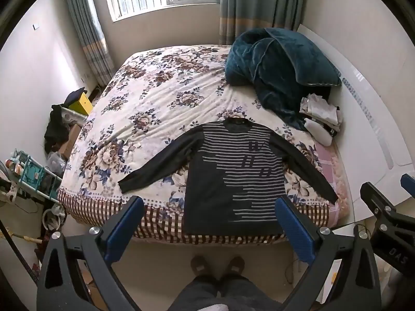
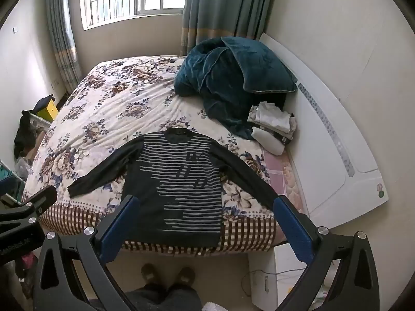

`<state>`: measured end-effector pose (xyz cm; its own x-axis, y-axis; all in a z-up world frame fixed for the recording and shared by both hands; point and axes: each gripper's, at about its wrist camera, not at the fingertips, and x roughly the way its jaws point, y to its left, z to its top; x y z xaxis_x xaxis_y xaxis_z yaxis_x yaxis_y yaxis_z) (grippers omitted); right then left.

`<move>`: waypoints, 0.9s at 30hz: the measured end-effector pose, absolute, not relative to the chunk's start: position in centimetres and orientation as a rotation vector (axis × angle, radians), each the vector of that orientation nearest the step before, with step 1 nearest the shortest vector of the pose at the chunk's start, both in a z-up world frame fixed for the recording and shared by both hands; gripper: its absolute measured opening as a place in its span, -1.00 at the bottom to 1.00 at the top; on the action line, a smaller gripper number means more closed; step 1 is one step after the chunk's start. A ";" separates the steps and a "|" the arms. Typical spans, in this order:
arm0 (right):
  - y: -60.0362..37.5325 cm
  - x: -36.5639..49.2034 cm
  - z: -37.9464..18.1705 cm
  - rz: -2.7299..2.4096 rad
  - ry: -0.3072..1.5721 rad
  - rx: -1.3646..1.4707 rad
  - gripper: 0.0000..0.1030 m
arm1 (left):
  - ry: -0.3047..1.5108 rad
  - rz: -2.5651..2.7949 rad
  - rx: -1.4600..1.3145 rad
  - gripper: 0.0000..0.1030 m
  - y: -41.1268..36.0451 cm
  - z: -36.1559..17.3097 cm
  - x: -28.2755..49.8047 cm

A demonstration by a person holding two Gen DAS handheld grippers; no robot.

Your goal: Fold small clothes

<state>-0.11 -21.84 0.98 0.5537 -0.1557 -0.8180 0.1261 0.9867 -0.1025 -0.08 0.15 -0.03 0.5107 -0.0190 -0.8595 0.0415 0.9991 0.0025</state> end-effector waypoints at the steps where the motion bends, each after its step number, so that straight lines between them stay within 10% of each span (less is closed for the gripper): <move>1: -21.8 -0.1 1.0 -0.170 0.965 -0.041 1.00 | 1.034 -0.045 0.019 1.00 0.3 0.0 -0.1; 27: -20.6 1.1 1.3 -0.164 0.972 -0.047 1.00 | 1.030 -0.030 0.018 1.00 0.4 1.2 2.2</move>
<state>1.06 -20.60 1.33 0.5527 -0.1596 -0.8179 0.1179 0.9866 -0.1128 2.21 0.44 1.15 0.5142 -0.0162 -0.8575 0.0336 0.9994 0.0013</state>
